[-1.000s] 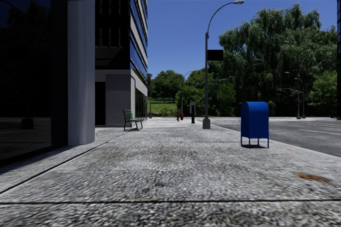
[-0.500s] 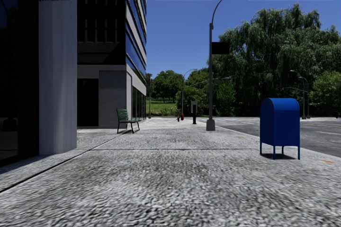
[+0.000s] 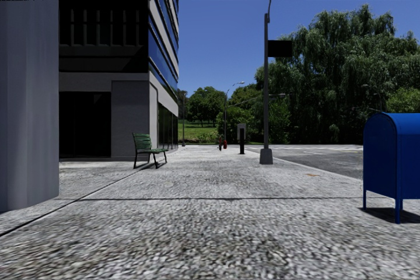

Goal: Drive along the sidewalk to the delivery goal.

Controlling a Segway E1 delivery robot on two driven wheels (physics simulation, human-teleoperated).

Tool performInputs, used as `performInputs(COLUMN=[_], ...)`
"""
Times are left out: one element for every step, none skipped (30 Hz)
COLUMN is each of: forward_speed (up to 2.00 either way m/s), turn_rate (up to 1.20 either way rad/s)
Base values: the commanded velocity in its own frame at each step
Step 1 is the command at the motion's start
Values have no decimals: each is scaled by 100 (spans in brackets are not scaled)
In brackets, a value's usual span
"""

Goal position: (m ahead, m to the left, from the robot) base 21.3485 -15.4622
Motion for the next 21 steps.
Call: performInputs(forward_speed=[197, 197, 197, 197, 197, 197, 197, 197, 197, 197, 197, 197, 197, 197, 197, 197, 197, 197, 197, 197, 197], turn_rate=[0, 0, 0, 0, 0, 0, 0, 0, 0, 0, 0, 0, 0, 0, 0, 0, 0, 0, 0, 0, 0])
